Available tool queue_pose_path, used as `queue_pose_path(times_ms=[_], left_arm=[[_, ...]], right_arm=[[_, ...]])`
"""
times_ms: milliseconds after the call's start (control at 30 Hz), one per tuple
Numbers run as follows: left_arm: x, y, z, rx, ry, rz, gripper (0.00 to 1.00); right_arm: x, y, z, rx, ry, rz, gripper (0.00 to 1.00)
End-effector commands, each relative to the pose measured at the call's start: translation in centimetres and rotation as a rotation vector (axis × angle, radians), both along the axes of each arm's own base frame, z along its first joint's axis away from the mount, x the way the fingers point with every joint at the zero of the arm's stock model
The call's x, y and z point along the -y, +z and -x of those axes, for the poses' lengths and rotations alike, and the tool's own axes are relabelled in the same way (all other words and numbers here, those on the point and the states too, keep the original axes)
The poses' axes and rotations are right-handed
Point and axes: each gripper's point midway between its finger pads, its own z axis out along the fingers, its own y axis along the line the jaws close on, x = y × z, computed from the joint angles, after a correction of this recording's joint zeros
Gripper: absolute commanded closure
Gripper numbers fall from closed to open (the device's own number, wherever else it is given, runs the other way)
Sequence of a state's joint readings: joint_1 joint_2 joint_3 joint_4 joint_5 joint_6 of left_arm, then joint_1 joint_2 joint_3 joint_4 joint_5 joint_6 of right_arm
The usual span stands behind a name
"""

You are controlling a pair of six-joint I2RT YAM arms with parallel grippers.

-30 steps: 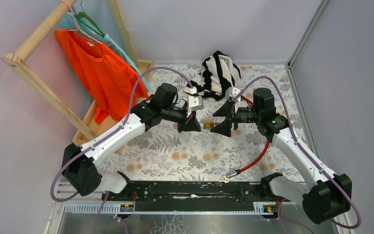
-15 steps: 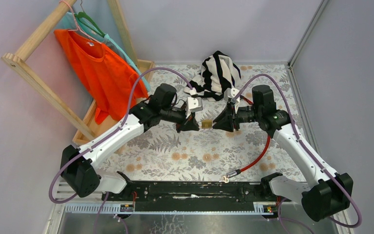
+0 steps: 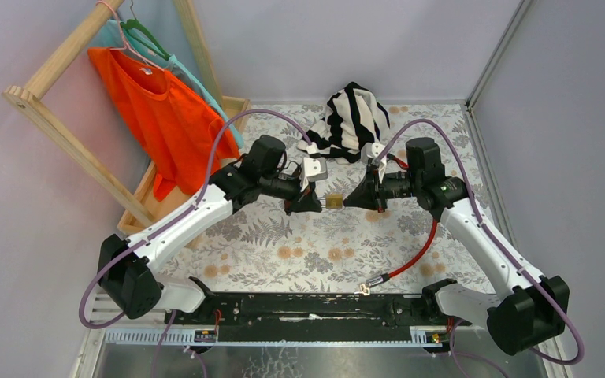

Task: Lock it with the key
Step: Lock the lock.

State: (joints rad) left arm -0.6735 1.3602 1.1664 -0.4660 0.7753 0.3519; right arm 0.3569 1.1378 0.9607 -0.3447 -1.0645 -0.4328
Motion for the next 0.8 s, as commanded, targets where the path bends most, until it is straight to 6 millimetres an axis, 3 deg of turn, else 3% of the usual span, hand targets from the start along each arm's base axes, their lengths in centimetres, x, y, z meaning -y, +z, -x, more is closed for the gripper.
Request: queue_pose_path(times_ms=[0,300,500,667,767], left_arm=[[0.2,1.7,-0.9,0.074,0.005,0.041,1.0],[-2.0,1.7,-1.2,0.096,0.027,0.015,1.0],[-4.5,0.1,-1.1,0.1,0.048,-0.045,1.0],[-7.3,-2.4,-1.4,0.104,0.123,-0.171,1.0],[-9.5,-3.7,-2.9,0.142,0.248,-0.27,1.0]], right_arm=[[0.1,1.9,-0.5,0.108,-0.016,-0.027,1.0],[1.6,0.9,-0.9,0.174,-0.071,0.077,1.0],[2.3,0.1,-0.7,0.17,-0.086,0.115,1.0],[1.6,-1.8,-1.1,0.125,-0.098,0.139,1.0],[-0.6,-4.5,-0.7,0.106,-0.06,0.191,1.0]])
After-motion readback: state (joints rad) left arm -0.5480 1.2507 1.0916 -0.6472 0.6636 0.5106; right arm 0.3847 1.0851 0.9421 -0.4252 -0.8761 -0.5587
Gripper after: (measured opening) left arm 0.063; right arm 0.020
